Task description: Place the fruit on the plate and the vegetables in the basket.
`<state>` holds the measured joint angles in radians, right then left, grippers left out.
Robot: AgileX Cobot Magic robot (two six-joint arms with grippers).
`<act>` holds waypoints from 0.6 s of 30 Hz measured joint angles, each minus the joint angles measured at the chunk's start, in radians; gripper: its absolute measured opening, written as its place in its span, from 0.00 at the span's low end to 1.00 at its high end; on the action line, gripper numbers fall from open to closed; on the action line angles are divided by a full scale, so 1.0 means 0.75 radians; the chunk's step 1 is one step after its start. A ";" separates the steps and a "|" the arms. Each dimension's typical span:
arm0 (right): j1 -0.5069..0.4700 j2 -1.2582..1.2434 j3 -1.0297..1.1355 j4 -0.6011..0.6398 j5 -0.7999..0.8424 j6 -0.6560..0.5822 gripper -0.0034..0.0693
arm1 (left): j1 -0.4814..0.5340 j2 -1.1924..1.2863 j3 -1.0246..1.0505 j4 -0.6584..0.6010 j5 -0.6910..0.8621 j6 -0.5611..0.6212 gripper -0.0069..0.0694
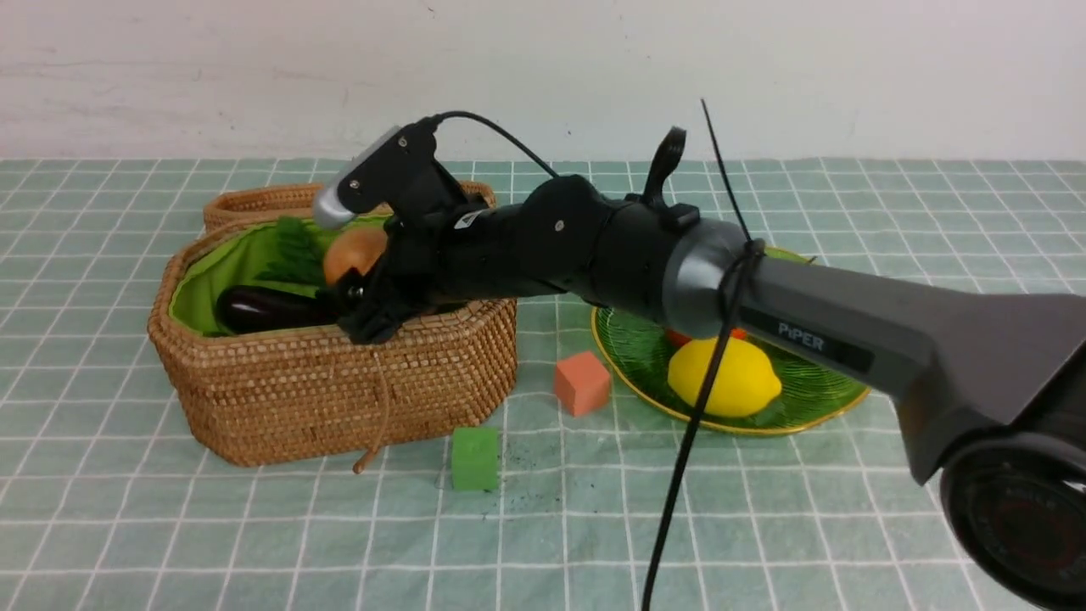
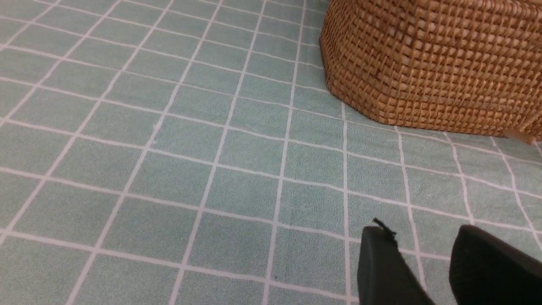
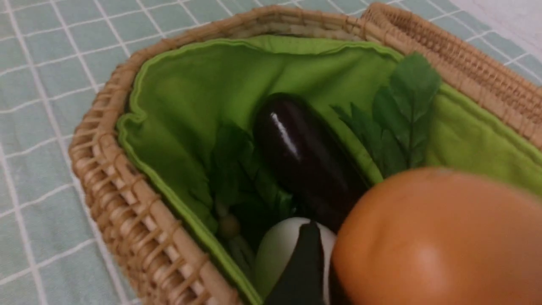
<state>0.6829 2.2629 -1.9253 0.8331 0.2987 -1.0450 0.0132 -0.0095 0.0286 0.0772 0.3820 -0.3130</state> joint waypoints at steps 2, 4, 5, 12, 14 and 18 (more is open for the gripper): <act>-0.009 -0.028 -0.004 -0.008 0.105 0.000 0.98 | 0.000 0.000 0.000 0.000 0.000 0.000 0.40; -0.023 -0.071 -0.004 -0.027 0.229 0.000 0.96 | 0.000 0.000 0.000 0.000 0.000 0.000 0.40; -0.031 -0.092 -0.005 -0.032 0.288 0.000 0.94 | 0.000 0.000 0.000 0.000 0.000 0.000 0.40; -0.158 -0.309 -0.006 -0.145 0.912 0.128 0.63 | 0.000 0.000 0.000 0.000 0.000 0.000 0.40; -0.208 -0.372 -0.006 -0.184 1.045 0.203 0.51 | 0.000 0.000 0.000 0.000 0.000 0.000 0.40; -0.335 -0.494 -0.011 -0.228 1.231 0.374 0.21 | 0.000 0.000 0.000 0.000 0.000 0.000 0.40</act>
<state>0.4314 1.8924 -1.9339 0.6625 1.2220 -0.7646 0.0132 -0.0095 0.0286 0.0772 0.3820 -0.3130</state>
